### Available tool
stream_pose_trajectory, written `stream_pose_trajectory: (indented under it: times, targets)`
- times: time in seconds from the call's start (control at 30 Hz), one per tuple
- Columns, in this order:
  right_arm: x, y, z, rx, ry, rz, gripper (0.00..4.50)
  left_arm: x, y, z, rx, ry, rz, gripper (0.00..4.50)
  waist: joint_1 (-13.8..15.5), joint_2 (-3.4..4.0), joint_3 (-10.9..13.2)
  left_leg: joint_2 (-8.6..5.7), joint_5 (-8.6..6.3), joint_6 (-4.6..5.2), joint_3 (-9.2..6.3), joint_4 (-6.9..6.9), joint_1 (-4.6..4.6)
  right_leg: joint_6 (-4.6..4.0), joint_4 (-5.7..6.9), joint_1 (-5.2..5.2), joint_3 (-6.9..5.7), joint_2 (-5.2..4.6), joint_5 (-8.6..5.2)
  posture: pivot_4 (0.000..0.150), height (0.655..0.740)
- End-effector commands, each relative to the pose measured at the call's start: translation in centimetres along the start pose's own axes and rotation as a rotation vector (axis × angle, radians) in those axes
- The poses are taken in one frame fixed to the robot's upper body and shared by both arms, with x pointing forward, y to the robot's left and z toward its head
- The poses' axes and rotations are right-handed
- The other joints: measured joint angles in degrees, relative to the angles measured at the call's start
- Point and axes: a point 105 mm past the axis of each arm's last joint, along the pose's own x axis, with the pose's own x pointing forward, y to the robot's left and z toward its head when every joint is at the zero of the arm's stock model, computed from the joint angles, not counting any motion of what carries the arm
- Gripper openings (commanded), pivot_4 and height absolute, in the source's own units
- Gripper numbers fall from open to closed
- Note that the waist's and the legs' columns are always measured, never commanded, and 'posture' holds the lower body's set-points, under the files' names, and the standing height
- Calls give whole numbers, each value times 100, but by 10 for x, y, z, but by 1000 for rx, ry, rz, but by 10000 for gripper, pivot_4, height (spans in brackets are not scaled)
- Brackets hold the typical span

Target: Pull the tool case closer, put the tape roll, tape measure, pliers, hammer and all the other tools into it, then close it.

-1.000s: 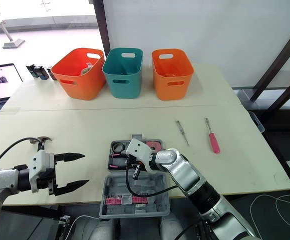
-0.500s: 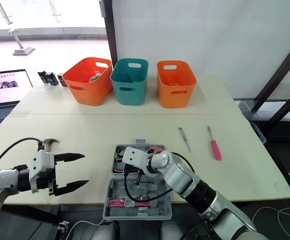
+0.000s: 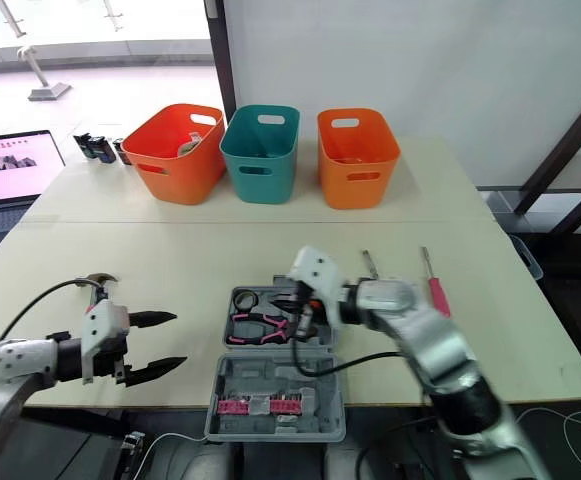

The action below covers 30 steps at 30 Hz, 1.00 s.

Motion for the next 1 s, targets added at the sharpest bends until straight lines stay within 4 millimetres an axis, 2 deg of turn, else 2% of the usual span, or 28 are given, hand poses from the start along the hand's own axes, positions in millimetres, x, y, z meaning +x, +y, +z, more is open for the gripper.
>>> stream_pose_trajectory:
  times: [0.03,0.17,0.2,0.3,0.43,0.6,0.83,1.0]
  targets:
    - [-27,-4,-24,46,125,1,0,10,0,-6,21,36,-12,21592,-16,2,22,-1,0,0,1,6,-1,-4,-1,0,1,-2,2,1500,7400]
    - [-50,-19,-66,31,352,-69,0,23,-1,-14,32,71,-26,1439,-72,-6,45,-1,0,0,11,23,2,-16,-2,-2,7,-6,11,1500,7400]
    - [-52,-21,-74,29,394,-82,0,26,-1,-15,35,75,-25,585,-72,-7,46,-1,0,0,14,27,2,-18,-2,-2,8,-7,12,1500,7400]
    - [-47,-26,-86,11,458,-103,0,36,-1,-20,37,91,-30,585,-64,-9,48,-1,0,0,15,27,2,-18,-1,-3,9,-6,13,1500,7400]
    - [-27,-20,-98,-40,527,-73,0,52,-8,-26,35,102,-49,585,-50,-6,52,-1,0,0,15,23,-4,-14,-1,-8,9,-5,12,1500,7400]
    - [1,-13,-90,-72,510,-39,0,69,-11,-28,37,116,-65,585,-46,-6,55,-1,1,1,13,23,-4,-11,6,-8,7,-2,12,1500,7400]
    - [23,-9,-77,-111,479,-8,0,87,-9,-22,29,105,-67,585,-36,-5,53,-3,2,0,11,45,2,-13,7,10,7,-2,14,1500,7400]
    - [26,-28,-73,-121,474,-68,0,96,8,-18,58,111,-36,585,-41,-5,53,-3,2,0,7,72,6,-16,12,25,7,0,16,1500,7400]
